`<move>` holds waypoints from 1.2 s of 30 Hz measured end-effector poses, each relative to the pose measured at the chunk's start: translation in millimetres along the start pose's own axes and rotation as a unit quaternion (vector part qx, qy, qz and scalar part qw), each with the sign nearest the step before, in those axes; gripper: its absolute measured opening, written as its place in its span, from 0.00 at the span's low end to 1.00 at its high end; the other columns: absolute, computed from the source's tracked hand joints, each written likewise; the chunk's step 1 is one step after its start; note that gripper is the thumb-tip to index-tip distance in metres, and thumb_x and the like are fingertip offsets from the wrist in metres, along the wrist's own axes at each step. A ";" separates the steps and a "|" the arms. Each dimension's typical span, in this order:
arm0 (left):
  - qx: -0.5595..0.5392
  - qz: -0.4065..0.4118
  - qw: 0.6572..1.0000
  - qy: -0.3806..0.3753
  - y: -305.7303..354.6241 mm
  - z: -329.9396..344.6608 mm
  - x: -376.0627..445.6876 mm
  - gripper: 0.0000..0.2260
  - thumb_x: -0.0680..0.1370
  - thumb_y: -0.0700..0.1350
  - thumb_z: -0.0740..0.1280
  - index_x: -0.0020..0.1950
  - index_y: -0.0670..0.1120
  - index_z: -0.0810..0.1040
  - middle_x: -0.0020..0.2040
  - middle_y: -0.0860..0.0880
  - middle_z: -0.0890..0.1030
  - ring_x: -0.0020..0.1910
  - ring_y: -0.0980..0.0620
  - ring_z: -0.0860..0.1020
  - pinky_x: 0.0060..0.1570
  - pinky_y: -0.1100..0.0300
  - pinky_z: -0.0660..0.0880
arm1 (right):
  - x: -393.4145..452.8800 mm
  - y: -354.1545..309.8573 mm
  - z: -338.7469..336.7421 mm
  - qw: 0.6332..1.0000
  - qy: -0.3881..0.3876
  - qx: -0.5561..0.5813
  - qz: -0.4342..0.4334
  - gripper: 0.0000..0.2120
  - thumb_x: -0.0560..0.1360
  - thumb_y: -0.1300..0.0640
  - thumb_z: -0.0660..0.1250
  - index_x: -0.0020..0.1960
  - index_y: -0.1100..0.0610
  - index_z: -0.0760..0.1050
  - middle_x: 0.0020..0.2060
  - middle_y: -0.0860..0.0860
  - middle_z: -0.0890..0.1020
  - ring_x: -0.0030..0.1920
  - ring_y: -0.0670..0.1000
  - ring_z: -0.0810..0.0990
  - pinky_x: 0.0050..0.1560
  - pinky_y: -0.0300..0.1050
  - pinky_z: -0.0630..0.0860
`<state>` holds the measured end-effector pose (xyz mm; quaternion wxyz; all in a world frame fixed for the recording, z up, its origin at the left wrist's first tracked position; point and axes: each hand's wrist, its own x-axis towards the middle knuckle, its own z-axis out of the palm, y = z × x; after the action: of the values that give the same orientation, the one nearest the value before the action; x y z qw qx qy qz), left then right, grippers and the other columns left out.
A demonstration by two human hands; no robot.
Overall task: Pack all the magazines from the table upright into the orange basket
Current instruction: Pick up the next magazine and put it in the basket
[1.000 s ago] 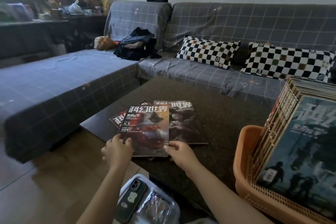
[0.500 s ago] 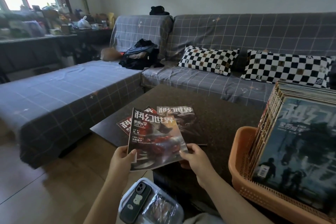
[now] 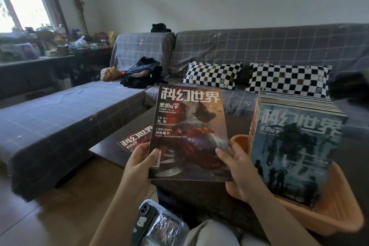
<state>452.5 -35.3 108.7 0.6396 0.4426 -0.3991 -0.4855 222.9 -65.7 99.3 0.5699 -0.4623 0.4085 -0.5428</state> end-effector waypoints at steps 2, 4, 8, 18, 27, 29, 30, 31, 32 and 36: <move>-0.008 -0.005 1.000 -0.025 -3.4 21.1 -4.5 0.05 0.78 0.36 0.64 0.53 0.42 0.76 0.37 0.48 0.85 0.34 0.51 0.84 0.30 0.61 0.80 | -8.0 -11.8 -18.3 0.999 0.034 -0.024 -0.030 0.12 0.76 0.56 0.65 0.60 0.50 0.74 0.49 0.49 0.84 0.50 0.52 0.83 0.48 0.50 0.81; -0.020 -0.007 0.999 -0.049 -10.9 43.9 -8.8 0.06 0.78 0.36 0.64 0.53 0.42 0.77 0.39 0.46 0.85 0.37 0.49 0.84 0.37 0.55 0.81 | -15.8 -20.9 -40.4 0.994 0.078 -0.063 -0.047 0.16 0.76 0.53 0.66 0.63 0.48 0.71 0.53 0.48 0.82 0.52 0.51 0.82 0.53 0.53 0.79; -0.009 -0.003 0.996 -0.093 -30.9 85.7 -12.9 0.10 0.77 0.35 0.64 0.58 0.44 0.77 0.45 0.45 0.85 0.45 0.46 0.82 0.51 0.46 0.77 | -33.4 -30.2 -88.5 0.982 0.133 -0.112 -0.075 0.16 0.76 0.54 0.66 0.61 0.42 0.70 0.49 0.47 0.83 0.48 0.48 0.83 0.51 0.52 0.80; 0.179 0.000 0.969 -0.170 -72.6 184.2 12.0 0.13 0.77 0.36 0.68 0.53 0.54 0.75 0.47 0.53 0.85 0.47 0.56 0.84 0.41 0.61 0.81 | -57.3 -40.0 -172.0 0.955 0.263 -0.121 -0.057 0.17 0.76 0.59 0.66 0.62 0.48 0.68 0.56 0.50 0.79 0.55 0.53 0.79 0.57 0.61 0.75; 0.365 0.031 0.919 -0.147 -104.2 215.0 19.8 0.13 0.74 0.43 0.72 0.44 0.59 0.72 0.42 0.58 0.81 0.37 0.67 0.79 0.28 0.72 0.72 | -56.5 -34.6 -195.5 0.894 0.319 -0.315 0.003 0.23 0.74 0.57 0.68 0.67 0.52 0.65 0.63 0.53 0.76 0.63 0.56 0.74 0.59 0.55 0.72; 0.355 0.036 0.926 -0.126 -106.1 217.4 20.7 0.13 0.74 0.42 0.72 0.43 0.58 0.72 0.40 0.58 0.81 0.36 0.70 0.79 0.28 0.74 0.72 | -54.8 -31.1 -199.1 0.880 0.332 -0.339 0.007 0.23 0.75 0.58 0.68 0.67 0.53 0.67 0.62 0.53 0.77 0.61 0.56 0.76 0.57 0.53 0.74; 0.356 0.041 0.927 -0.114 -105.9 219.2 21.8 0.12 0.74 0.42 0.72 0.42 0.58 0.72 0.41 0.58 0.81 0.37 0.68 0.79 0.29 0.73 0.72 | -53.6 -30.1 -200.9 0.875 0.337 -0.348 0.006 0.22 0.75 0.58 0.68 0.67 0.53 0.68 0.61 0.53 0.78 0.60 0.55 0.76 0.56 0.52 0.74; 0.362 0.045 0.925 -0.105 -105.9 220.6 23.2 0.11 0.74 0.43 0.72 0.42 0.58 0.73 0.42 0.58 0.80 0.38 0.65 0.79 0.31 0.71 0.71 | -52.2 -29.6 -202.9 0.869 0.342 -0.357 0.004 0.21 0.75 0.58 0.67 0.66 0.53 0.69 0.59 0.53 0.78 0.58 0.55 0.77 0.55 0.51 0.75; 0.367 0.047 0.923 -0.101 -106.6 221.4 24.6 0.10 0.75 0.44 0.72 0.43 0.57 0.73 0.43 0.58 0.80 0.40 0.65 0.78 0.34 0.71 0.69 | -51.1 -29.7 -204.1 0.864 0.344 -0.367 0.003 0.19 0.75 0.58 0.67 0.65 0.52 0.69 0.58 0.53 0.79 0.57 0.54 0.78 0.54 0.50 0.75; 0.360 0.038 0.928 -0.084 -113.5 219.3 29.2 0.05 0.75 0.45 0.71 0.50 0.52 0.79 0.46 0.57 0.81 0.45 0.62 0.79 0.44 0.65 0.75 | -48.3 -26.7 -208.0 0.851 0.350 -0.390 0.002 0.20 0.74 0.59 0.68 0.65 0.52 0.71 0.57 0.51 0.80 0.57 0.52 0.78 0.54 0.49 0.75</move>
<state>222.1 -118.4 66.4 0.4190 0.5852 -0.6160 -0.3202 11.4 -34.5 73.8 0.1631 -0.4251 0.7604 -0.4631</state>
